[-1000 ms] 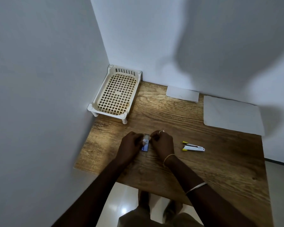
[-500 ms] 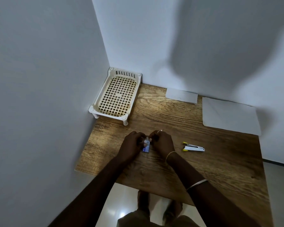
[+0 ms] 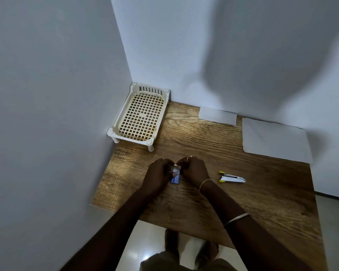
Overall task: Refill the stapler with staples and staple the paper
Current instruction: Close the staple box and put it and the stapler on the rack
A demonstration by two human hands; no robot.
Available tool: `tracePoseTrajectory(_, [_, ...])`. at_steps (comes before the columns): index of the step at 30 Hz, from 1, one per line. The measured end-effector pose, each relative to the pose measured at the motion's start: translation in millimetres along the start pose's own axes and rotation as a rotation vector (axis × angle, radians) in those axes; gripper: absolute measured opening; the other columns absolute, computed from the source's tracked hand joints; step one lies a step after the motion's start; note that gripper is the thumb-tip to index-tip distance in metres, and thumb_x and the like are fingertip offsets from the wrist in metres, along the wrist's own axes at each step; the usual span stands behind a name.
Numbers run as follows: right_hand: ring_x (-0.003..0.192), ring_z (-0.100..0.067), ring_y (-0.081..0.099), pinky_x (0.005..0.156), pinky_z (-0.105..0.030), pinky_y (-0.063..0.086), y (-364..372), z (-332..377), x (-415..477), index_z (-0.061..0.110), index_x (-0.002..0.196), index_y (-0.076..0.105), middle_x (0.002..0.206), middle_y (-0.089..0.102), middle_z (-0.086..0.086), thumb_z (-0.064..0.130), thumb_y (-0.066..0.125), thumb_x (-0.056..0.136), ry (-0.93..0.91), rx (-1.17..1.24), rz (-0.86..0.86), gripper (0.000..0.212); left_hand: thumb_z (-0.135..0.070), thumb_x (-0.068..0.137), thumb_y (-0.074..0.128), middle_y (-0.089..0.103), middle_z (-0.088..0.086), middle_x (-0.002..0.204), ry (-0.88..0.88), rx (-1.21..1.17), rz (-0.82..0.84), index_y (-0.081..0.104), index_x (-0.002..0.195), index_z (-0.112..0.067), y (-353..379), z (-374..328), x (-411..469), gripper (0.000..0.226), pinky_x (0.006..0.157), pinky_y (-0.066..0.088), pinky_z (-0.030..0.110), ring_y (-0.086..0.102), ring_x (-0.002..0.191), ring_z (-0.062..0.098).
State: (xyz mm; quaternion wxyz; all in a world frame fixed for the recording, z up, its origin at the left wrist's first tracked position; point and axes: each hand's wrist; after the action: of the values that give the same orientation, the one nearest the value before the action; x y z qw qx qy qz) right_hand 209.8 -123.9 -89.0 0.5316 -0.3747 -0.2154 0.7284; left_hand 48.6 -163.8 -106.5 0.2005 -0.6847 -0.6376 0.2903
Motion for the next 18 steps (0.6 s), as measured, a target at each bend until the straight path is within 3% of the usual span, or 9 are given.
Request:
tracePoseTrajectory(2, [0.092, -0.014, 0.069, 0.079, -0.019, 0.048, -0.9, 1.0, 0.7, 0.018, 0.092, 0.081, 0.098, 0.077, -0.001, 0.007, 0.066, 0.085, 0.018, 0.016, 0.016, 0.020, -0.030, 0.084, 0.080, 0.071, 0.000, 0.107, 0.007, 0.005, -0.004, 0.072, 0.114, -0.019, 0.1, -0.5, 0.0, 0.033, 0.088, 0.055, 0.032, 0.065, 0.094, 0.009])
tracePoseTrajectory(12, [0.093, -0.018, 0.071, 0.079, -0.021, 0.049, -9.0, 5.3, 12.9, 0.008, 0.088, 0.081, 0.094, 0.078, -0.009, 0.005, 0.071, 0.080, 0.108, 0.085, 0.119, 0.012, -0.029, 0.083, 0.081, 0.071, -0.002, 0.104, -0.012, 0.039, 0.000, 0.074, 0.111, -0.021, 0.6, -2.5, -0.9, 0.030, 0.083, 0.054, 0.028, 0.063, 0.091, 0.007])
tracePoseTrajectory(18, [0.085, -0.013, 0.069, 0.070, -0.020, 0.046, -12.3, 5.7, 16.1, 0.009, 0.087, 0.081, 0.091, 0.078, -0.007, 0.008, 0.074, 0.081, 0.109, 0.067, 0.177, 0.009, -0.027, 0.084, 0.081, 0.070, 0.000, 0.108, -0.046, 0.068, 0.003, 0.073, 0.116, -0.019, 2.2, -3.2, -0.1, 0.034, 0.083, 0.047, 0.022, 0.063, 0.096, 0.010])
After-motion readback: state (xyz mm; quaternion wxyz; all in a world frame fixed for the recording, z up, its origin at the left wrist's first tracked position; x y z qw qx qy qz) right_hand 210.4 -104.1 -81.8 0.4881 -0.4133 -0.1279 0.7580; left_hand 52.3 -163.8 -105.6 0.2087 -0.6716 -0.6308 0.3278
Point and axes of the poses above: each hand's wrist, its own x-axis towards the middle knuckle, its own y-axis out of the palm, z = x × y
